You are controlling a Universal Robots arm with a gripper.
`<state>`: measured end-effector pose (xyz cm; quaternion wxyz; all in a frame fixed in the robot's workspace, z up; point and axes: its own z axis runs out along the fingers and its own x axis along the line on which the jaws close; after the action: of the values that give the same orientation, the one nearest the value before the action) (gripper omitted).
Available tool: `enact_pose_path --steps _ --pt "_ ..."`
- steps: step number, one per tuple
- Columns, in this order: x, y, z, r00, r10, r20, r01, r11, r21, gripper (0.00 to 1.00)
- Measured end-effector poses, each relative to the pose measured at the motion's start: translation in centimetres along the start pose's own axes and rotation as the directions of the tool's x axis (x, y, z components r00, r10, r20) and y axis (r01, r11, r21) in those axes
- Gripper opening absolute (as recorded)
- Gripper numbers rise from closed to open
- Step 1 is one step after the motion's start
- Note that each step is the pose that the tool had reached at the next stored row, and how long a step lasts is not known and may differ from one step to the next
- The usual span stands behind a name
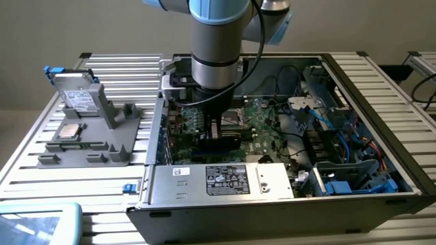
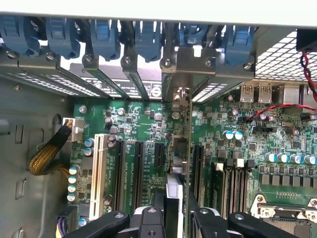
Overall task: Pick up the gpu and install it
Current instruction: 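Insert the gpu into the slot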
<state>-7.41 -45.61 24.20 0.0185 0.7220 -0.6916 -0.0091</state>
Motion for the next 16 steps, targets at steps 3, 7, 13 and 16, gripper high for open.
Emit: enact_pose_path --steps 3,7,13,16 --pt "0.03 0.00 0.00 1.0000 -0.001 0.0004 0.001 1.0000 0.0000 0.27" --pt "0.03 0.00 0.00 1.0000 -0.001 0.0003 0.001 1.0000 0.0000 0.27" --pt "0.05 0.00 0.00 1.0000 -0.001 0.0003 0.001 1.0000 -0.0001 0.27" --pt "0.05 0.00 0.01 1.0000 -0.001 0.0003 0.001 1.0000 0.0000 0.27"
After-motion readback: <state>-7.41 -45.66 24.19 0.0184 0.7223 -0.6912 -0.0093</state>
